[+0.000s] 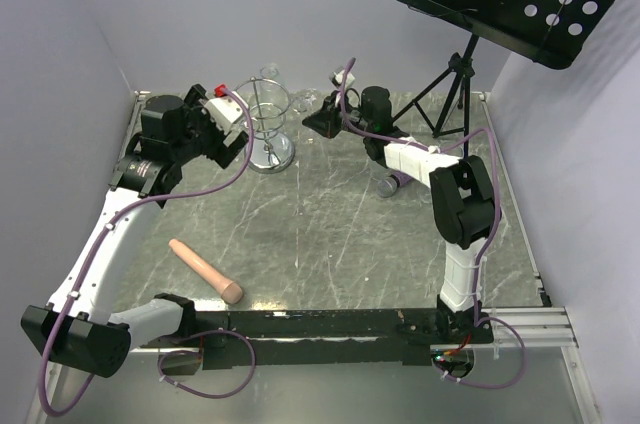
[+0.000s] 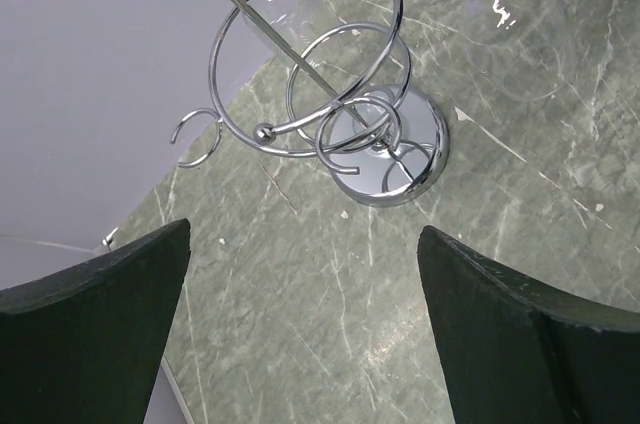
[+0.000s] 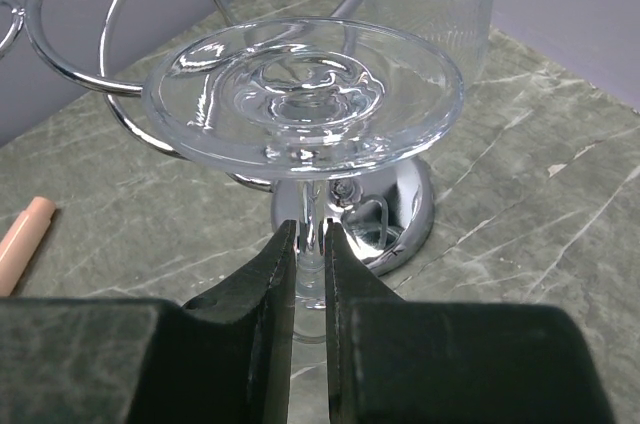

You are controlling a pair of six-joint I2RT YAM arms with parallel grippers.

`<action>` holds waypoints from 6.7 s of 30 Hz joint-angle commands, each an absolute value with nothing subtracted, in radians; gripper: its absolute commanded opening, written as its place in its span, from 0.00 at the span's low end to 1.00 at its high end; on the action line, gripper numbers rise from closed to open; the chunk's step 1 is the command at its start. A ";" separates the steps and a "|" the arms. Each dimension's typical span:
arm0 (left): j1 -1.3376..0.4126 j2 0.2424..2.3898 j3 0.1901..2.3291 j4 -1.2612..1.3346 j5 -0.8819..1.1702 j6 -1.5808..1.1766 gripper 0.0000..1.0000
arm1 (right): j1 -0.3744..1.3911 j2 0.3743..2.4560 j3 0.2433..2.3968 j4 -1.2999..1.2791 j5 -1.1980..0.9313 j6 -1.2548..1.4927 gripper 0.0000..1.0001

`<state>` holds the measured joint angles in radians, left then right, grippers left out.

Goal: Take the wine glass off the wine glass rack

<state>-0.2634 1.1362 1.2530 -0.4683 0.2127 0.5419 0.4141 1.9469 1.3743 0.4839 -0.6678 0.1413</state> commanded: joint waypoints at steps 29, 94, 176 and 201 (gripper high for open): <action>-0.374 1.307 1.304 -0.051 0.468 0.613 1.00 | 0.325 1.701 1.644 -0.227 -1.002 0.134 0.00; -0.529 1.560 1.384 0.023 0.603 0.535 0.29 | 0.403 1.638 1.505 -0.249 -1.020 0.071 0.00; -0.565 1.930 1.172 0.150 0.992 -0.334 0.01 | 0.544 0.972 0.669 -0.420 -0.792 -1.394 1.00; -0.541 2.118 1.285 0.285 1.132 -0.588 0.01 | 0.597 0.976 0.612 -0.234 -0.853 -1.632 1.00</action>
<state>-0.5392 2.1128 1.2404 0.2260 1.0588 -0.5270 0.5838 0.9813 0.6079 -0.3050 -0.7879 -1.5826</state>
